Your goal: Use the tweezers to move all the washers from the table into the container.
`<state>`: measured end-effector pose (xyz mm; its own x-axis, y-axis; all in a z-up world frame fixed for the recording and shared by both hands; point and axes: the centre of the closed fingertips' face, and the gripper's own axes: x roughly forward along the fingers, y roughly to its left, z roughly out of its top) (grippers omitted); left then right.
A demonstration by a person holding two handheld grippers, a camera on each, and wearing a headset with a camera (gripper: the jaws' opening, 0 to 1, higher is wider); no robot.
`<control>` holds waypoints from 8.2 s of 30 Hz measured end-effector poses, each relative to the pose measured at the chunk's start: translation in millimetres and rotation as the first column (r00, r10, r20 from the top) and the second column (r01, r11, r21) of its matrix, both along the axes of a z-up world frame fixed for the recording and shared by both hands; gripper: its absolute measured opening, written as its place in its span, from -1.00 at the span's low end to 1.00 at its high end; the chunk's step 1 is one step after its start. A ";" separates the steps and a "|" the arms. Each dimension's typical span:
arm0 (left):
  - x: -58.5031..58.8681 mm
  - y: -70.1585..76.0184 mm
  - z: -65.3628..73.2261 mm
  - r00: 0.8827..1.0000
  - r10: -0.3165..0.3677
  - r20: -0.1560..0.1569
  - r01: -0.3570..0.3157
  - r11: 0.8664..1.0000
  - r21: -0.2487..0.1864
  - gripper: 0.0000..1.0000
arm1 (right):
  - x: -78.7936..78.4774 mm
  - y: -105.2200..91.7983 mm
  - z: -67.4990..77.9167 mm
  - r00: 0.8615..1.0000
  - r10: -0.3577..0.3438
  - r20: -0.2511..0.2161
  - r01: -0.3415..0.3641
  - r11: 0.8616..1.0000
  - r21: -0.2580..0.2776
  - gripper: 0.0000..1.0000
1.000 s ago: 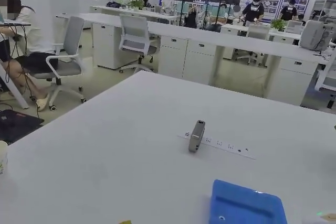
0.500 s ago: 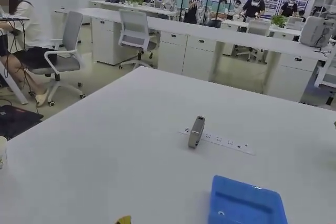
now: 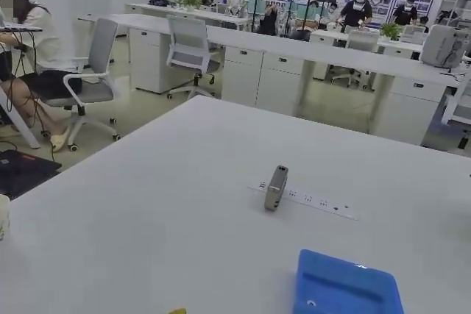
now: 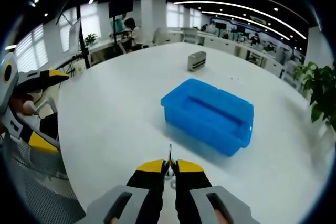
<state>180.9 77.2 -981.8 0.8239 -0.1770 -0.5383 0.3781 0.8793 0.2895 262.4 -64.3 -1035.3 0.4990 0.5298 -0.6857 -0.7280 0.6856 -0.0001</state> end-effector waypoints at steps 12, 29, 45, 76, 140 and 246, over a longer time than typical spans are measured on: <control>0.2 1.7 0.1 1.000 0.007 0.002 -0.007 1.000 0.006 0.78 | 3.4 -2.6 -0.2 0.999 -0.015 -0.050 0.015 1.000 -0.002 -0.96; 0.6 4.3 1.5 1.000 0.018 0.010 -0.018 1.000 0.009 0.78 | 15.7 -6.7 17.3 0.995 -0.066 -0.075 0.070 0.996 0.053 -0.97; 0.9 6.3 1.1 1.000 0.026 0.008 -0.026 1.000 0.010 0.77 | 56.1 6.7 57.3 0.998 -0.023 0.054 0.020 0.998 0.053 -0.96; 0.2 8.6 -2.9 0.999 0.037 -0.016 -0.037 0.999 0.015 0.77 | 101.4 33.2 27.4 0.998 0.018 0.055 -0.016 0.999 -0.028 -0.95; 0.3 10.9 -2.5 0.999 0.045 -0.012 -0.045 0.999 0.025 0.75 | 20.8 -15.1 38.2 1.000 0.012 0.013 -0.013 1.000 0.019 -0.93; -0.5 12.3 -9.5 0.998 0.047 -0.045 -0.045 0.998 0.046 0.73 | 109.7 0.0 25.8 0.997 0.002 0.071 0.002 0.998 -0.059 -0.96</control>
<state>180.4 89.5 -991.3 0.8050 -0.1140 -0.5822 0.3512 0.8825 0.3128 372.1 -64.2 -1009.5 0.5481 0.4891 -0.6785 -0.7244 0.6831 -0.0928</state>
